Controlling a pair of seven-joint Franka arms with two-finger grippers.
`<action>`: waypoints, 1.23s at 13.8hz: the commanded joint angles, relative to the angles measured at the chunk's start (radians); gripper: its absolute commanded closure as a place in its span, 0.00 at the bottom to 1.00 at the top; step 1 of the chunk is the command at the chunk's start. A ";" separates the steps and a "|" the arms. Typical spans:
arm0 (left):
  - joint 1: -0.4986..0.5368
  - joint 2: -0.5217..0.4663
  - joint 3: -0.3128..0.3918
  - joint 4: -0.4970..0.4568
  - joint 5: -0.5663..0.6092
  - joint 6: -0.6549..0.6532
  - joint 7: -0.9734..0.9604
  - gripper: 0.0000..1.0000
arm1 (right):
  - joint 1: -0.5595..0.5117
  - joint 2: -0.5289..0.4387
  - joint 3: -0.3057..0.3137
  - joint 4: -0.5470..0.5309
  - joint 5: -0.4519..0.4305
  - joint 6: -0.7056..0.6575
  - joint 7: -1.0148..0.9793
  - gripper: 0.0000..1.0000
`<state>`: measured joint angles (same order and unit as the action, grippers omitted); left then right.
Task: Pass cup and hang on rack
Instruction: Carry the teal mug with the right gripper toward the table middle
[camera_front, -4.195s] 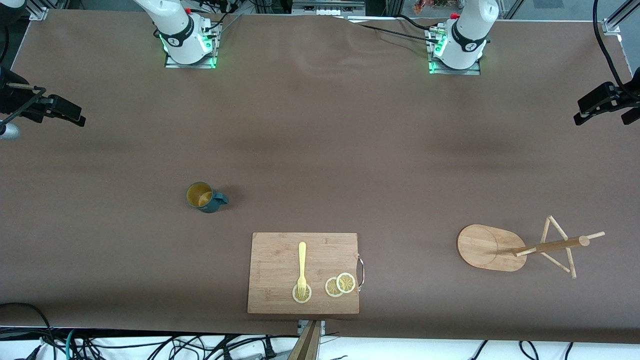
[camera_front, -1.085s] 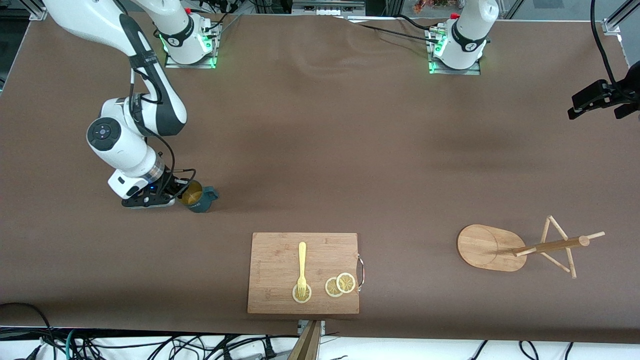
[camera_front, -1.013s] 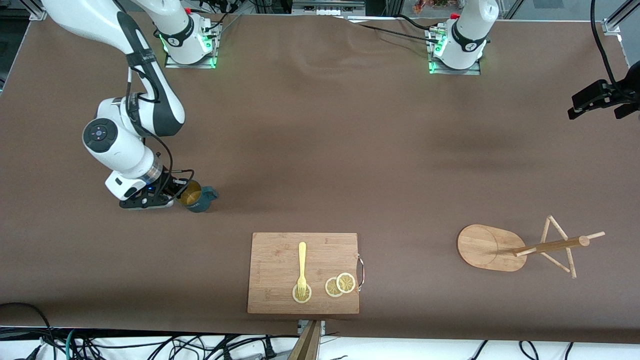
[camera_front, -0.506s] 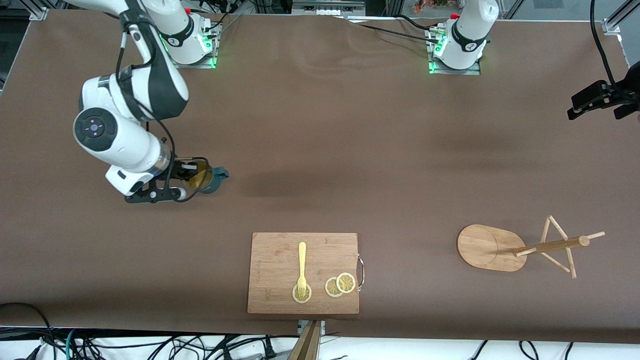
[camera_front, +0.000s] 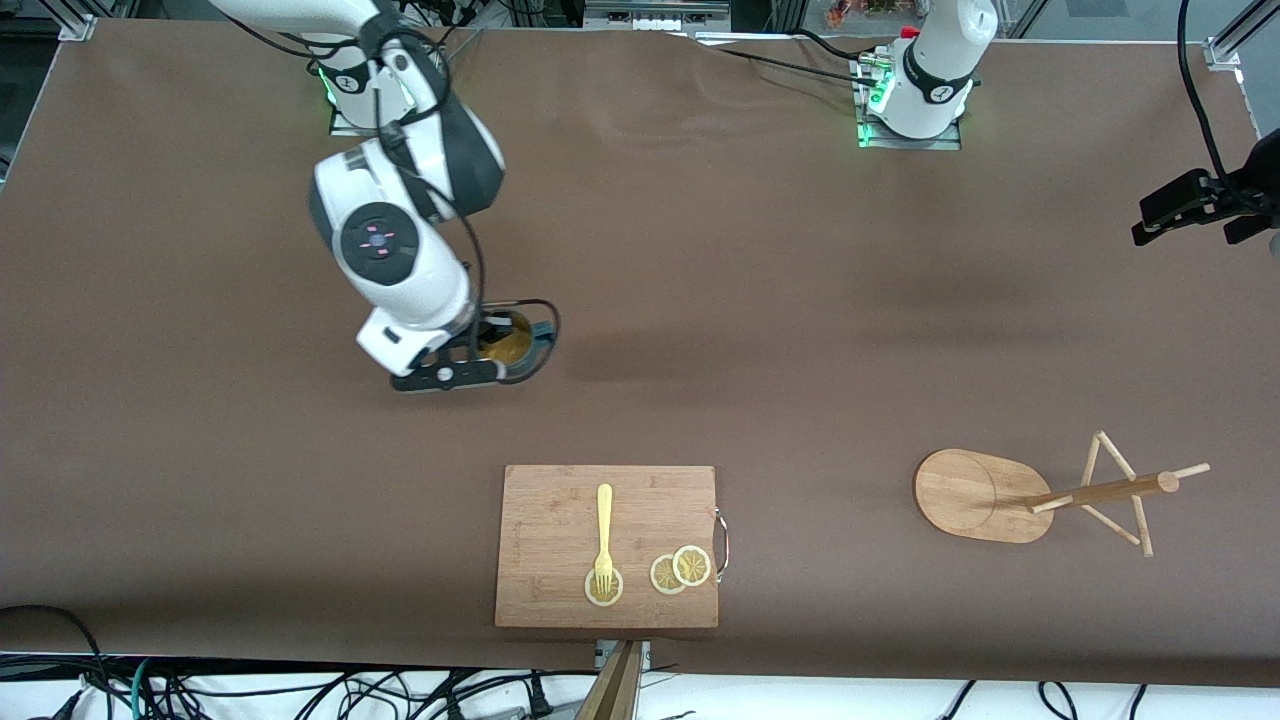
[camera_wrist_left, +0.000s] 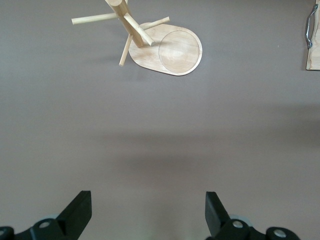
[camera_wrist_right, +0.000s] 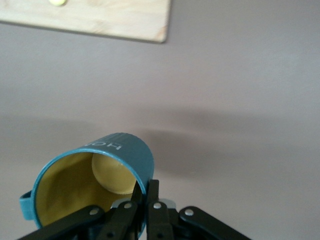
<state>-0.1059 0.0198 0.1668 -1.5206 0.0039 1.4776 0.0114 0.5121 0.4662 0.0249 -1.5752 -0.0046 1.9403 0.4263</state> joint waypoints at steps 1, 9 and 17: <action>0.023 0.020 0.008 0.048 -0.015 -0.008 0.004 0.00 | 0.121 0.080 -0.010 0.060 -0.002 0.049 0.200 1.00; 0.028 0.071 0.002 0.050 -0.007 -0.007 0.005 0.00 | 0.311 0.276 -0.008 0.090 0.031 0.471 0.354 1.00; 0.034 0.085 0.000 0.046 -0.018 -0.013 0.035 0.00 | 0.351 0.279 0.006 0.112 0.075 0.548 0.381 0.01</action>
<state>-0.0802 0.0858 0.1685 -1.5107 0.0039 1.4805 0.0221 0.8561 0.7449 0.0300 -1.4827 0.0650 2.4881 0.7919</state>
